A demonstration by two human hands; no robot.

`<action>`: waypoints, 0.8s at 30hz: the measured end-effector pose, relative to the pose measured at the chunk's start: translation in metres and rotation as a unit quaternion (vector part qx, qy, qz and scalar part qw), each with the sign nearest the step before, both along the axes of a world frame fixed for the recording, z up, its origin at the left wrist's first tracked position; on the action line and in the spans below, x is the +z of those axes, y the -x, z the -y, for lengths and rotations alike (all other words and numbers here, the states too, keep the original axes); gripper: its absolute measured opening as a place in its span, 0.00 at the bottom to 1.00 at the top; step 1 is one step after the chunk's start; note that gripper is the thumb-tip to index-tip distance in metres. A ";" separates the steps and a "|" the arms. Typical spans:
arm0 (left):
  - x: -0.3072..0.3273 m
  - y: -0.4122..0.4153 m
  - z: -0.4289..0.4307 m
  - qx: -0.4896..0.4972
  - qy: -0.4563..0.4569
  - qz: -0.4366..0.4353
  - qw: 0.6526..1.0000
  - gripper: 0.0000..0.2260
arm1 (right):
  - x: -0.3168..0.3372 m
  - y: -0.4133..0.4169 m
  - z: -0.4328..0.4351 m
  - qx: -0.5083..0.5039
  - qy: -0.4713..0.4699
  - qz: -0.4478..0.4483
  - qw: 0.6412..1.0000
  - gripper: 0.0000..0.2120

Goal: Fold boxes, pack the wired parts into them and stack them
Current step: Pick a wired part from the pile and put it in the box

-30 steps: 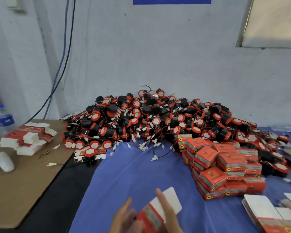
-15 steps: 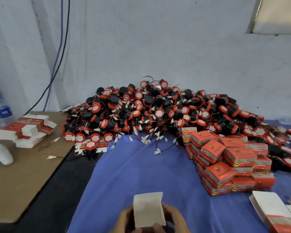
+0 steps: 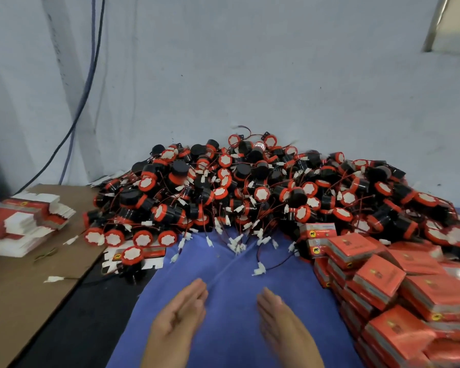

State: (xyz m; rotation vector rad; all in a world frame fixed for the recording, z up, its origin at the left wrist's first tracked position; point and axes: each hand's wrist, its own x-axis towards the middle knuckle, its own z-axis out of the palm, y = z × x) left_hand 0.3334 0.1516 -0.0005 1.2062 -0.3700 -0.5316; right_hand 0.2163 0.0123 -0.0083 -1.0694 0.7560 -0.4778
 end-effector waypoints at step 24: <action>-0.038 -0.244 0.169 0.279 -0.123 0.047 0.951 0.18 | -0.005 -0.318 0.103 0.163 0.492 -0.048 0.854 0.24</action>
